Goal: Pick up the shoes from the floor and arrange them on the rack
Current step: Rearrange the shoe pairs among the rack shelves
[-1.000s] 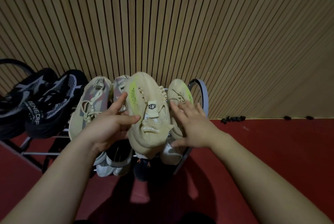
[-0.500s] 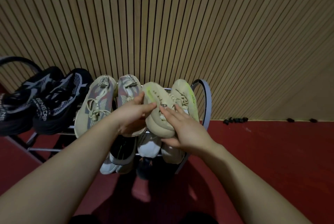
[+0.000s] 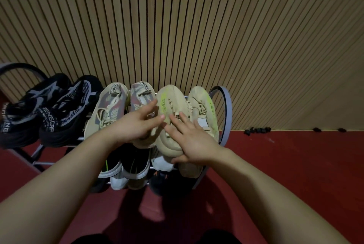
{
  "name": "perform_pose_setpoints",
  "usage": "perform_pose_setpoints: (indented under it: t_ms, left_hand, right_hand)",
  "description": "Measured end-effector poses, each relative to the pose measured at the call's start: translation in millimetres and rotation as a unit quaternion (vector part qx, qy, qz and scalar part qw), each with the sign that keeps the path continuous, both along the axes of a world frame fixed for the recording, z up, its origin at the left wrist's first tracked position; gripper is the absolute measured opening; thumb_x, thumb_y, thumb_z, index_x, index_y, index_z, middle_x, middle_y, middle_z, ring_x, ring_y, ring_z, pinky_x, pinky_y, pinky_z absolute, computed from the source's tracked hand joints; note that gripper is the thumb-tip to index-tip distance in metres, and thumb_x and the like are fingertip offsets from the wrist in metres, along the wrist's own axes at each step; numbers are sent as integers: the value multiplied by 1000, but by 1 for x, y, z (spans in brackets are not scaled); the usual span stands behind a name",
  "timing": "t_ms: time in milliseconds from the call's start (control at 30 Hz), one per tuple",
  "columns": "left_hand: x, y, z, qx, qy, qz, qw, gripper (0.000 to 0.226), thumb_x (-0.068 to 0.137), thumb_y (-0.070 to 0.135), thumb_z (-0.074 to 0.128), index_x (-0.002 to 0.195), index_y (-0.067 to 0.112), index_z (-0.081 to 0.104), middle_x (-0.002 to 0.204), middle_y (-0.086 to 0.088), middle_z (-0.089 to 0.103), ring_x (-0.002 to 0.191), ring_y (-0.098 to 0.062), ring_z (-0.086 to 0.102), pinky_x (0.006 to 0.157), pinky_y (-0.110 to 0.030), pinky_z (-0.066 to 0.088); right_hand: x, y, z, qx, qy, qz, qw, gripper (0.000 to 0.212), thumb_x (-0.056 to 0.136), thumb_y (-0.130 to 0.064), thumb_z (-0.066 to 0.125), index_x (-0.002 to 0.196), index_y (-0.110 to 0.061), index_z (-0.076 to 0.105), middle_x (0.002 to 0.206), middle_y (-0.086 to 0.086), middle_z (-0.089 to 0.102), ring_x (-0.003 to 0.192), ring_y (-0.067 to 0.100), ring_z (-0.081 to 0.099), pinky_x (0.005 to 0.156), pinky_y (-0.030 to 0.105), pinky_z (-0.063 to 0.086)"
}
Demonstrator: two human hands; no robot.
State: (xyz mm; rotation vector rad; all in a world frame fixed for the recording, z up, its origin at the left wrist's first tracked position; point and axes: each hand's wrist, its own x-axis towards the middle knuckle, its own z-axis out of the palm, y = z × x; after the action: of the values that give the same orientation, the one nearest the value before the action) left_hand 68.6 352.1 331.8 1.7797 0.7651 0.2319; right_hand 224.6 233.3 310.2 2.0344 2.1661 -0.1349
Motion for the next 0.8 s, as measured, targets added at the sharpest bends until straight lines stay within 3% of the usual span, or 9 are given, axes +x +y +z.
perform_pose_setpoints:
  t_ms: [67, 133, 267, 367, 500, 633, 733, 800]
  left_hand:
    - [-5, 1, -1, 9, 32, -35, 999, 93, 71, 59, 69, 147, 38, 21, 150, 11, 34, 134, -8, 34, 114, -36, 29]
    - [-7, 0, -3, 41, 64, -72, 994, 97, 72, 48, 72, 149, 31, 16, 153, 8, 29, 134, -3, 28, 115, -30, 24]
    - [1, -2, -5, 192, 134, -140, 962, 99, 81, 33, 70, 151, 16, 1, 159, 1, 5, 142, -5, 4, 105, -10, 4]
    - [8, -5, -7, 235, 134, -138, 953, 97, 83, 32, 69, 150, 15, 1, 159, 0, 3, 144, -7, 3, 103, -9, 2]
    - [19, -6, -12, 255, 154, -146, 943, 95, 83, 37, 67, 151, 15, 4, 159, -2, 7, 145, -14, 8, 110, -16, 8]
    - [18, -2, -15, 292, 214, -161, 918, 98, 83, 47, 62, 151, 18, -2, 159, -9, 1, 146, -25, -4, 117, -36, 4]
    - [8, 1, -12, 358, 252, -172, 883, 95, 86, 52, 55, 150, 17, -5, 159, -8, 1, 146, -24, -6, 116, -34, -1]
    - [4, 3, -13, 379, 268, -191, 865, 97, 84, 58, 54, 151, 17, -5, 159, -7, 1, 145, -22, -8, 116, -35, -6]
  right_hand:
    - [0, 5, 8, -1, -29, 25, 999, 99, 79, -49, 66, 152, -24, 3, 159, 11, -3, 145, 33, 3, 109, 52, 30]
    - [4, 8, 20, -4, -63, 51, 997, 102, 76, -48, 70, 151, -28, 4, 159, 11, 2, 142, 32, 14, 101, 45, 41]
    - [11, 9, 33, -34, -94, 80, 992, 104, 75, -52, 70, 152, -26, 4, 155, 14, 14, 134, 29, 24, 99, 39, 37]
    - [14, 6, 36, -30, -89, 83, 992, 102, 77, -52, 67, 152, -22, 5, 142, 13, 32, 124, 27, 32, 99, 36, 34]
    - [17, 4, 41, -35, -138, 99, 985, 97, 80, -51, 63, 152, -21, 4, 135, 14, 38, 120, 28, 35, 98, 37, 35]
    - [14, 10, 31, -42, -141, 107, 983, 98, 78, -57, 61, 152, -24, 6, 147, 16, 28, 129, 31, 29, 103, 37, 27]
    - [13, 15, 18, -65, -102, 60, 991, 104, 76, -58, 63, 151, -31, -5, 158, 18, -3, 144, 38, 0, 114, 45, 15]
    - [14, 15, 13, -85, -79, 24, 993, 110, 77, -54, 65, 149, -28, -14, 157, 18, -11, 144, 38, -10, 116, 46, 14]
